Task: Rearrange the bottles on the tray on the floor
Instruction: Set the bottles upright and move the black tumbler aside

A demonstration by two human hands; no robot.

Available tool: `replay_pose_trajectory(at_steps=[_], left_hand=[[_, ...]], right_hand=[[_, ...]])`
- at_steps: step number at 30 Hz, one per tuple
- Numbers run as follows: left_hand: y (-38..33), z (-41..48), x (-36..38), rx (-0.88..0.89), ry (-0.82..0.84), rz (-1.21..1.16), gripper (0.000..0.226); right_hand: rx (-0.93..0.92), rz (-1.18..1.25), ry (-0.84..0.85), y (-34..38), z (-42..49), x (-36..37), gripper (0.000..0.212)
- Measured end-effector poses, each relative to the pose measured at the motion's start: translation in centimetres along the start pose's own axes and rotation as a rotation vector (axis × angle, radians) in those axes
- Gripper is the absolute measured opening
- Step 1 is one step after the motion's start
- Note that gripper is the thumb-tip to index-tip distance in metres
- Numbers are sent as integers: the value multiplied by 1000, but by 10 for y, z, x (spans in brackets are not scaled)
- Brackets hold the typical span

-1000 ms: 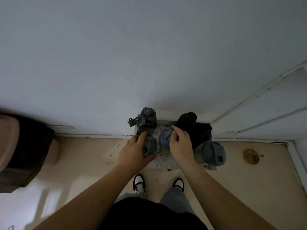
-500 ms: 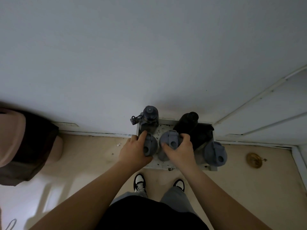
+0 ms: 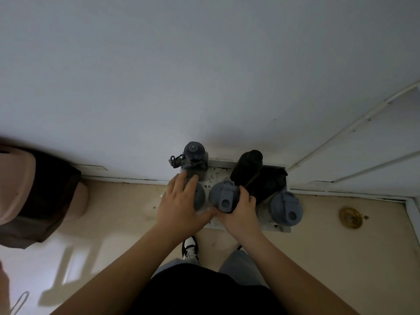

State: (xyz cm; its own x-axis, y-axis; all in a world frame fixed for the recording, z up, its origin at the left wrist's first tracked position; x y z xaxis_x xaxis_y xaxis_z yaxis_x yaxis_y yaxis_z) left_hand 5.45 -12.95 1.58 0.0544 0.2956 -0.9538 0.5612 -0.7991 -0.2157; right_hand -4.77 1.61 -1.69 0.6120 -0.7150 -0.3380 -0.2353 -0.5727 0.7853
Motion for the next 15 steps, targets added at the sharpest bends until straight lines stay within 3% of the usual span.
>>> replay_pose_trajectory(at_steps=[3,7,9,12,15], left_hand=[[-24,-7,-3,114,-141,-44,75],[-59,2,-15,131,-247,-130,50],[-77,21,-24,143,-273,-160,44],[-111,66,-34,168,-162,-131,50],[-146,114,-26,184,35,-36,65]], right_hand=[[37,-27,77,8,1,-11,98],[7,-21,176,39,-6,-61,43],[-32,79,133,59,-3,-100,30],[-40,238,-43,77,24,-162,14],[45,234,-163,60,71,-210,22]])
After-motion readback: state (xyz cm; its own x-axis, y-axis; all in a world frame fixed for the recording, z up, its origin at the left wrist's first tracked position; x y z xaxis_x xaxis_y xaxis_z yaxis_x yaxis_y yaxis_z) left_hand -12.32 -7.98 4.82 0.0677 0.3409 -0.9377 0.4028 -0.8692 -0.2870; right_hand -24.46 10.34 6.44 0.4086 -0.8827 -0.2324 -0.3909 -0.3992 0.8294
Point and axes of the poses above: each hand's wrist, its own z-axis towards the middle knuckle, its own x-axis out of the palm, y = z × x, the point moved 2 cm from there along z, towards the middle knuckle, and after that the axes turned 15 degrees about z, right-handed, at the moved point
